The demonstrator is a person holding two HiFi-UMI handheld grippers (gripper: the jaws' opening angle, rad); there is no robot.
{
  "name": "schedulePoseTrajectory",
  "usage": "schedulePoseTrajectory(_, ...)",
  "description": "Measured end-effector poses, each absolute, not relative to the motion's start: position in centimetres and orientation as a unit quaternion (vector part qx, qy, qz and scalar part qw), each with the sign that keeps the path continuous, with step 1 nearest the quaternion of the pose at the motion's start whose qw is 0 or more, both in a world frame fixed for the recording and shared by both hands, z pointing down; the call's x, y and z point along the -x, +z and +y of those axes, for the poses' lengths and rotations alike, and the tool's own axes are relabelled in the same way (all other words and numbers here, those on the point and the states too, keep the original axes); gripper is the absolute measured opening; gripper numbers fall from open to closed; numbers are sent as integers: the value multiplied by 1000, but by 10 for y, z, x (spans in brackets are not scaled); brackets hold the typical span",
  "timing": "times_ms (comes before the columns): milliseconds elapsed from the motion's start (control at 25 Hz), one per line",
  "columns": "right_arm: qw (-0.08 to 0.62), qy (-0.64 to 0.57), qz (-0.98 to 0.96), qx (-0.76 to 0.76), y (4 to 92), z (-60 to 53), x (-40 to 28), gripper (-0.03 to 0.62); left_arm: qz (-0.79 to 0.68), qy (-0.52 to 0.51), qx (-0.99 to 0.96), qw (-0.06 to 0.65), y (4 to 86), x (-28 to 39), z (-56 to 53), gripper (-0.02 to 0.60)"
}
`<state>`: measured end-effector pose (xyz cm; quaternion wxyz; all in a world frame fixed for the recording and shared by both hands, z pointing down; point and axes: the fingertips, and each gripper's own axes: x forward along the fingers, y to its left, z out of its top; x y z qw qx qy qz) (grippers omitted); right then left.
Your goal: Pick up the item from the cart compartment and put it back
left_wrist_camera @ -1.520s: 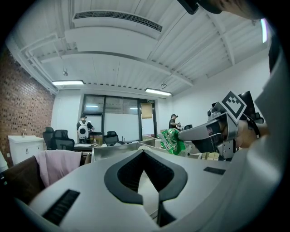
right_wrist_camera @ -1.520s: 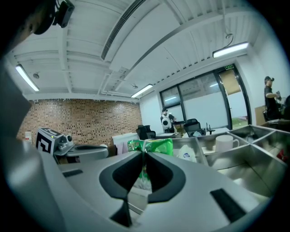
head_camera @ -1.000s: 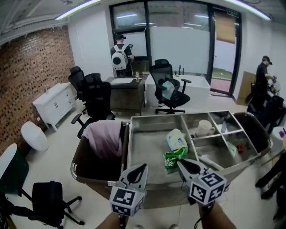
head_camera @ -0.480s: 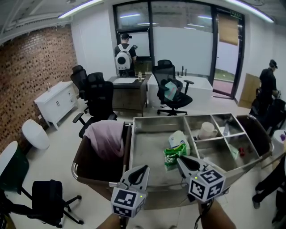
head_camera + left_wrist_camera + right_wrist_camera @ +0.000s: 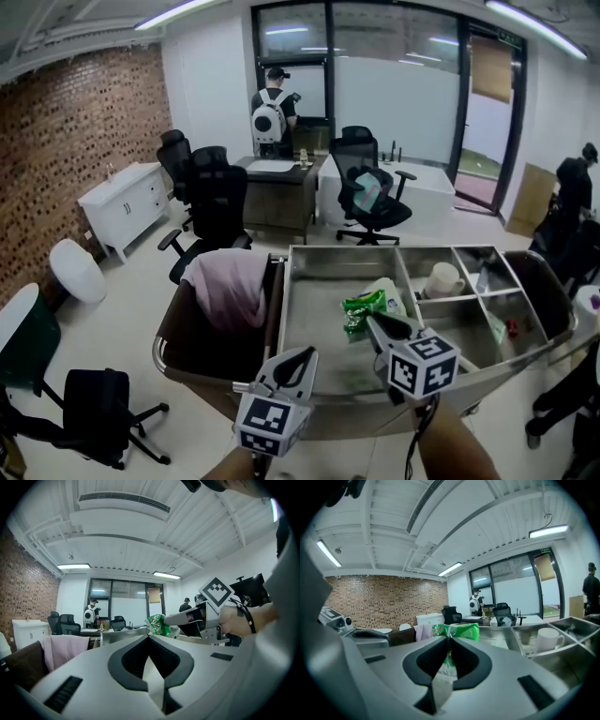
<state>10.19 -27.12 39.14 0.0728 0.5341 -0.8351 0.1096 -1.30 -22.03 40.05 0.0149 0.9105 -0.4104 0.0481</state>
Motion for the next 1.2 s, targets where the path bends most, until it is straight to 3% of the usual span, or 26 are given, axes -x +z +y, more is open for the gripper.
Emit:
schedulePoseTrajectory(840,108,128,-826,-538,411,-380,-80,49,-423,46,-905,18,399,21,-244,0)
schedulePoseTrajectory(1080,83,139,-825,-542,415,-394,-83,54,-423,48,-905,17,400,21,-248,0)
schedulePoseTrajectory(1160,74,142,-828,-538,414,-396,-82,63,-424,48,-904,18,400,22,-250,0)
schedulePoseTrajectory(1200,73,143,-830,-534,413,-397,-80,106,-425,48,-904,18,400,23,-251,0)
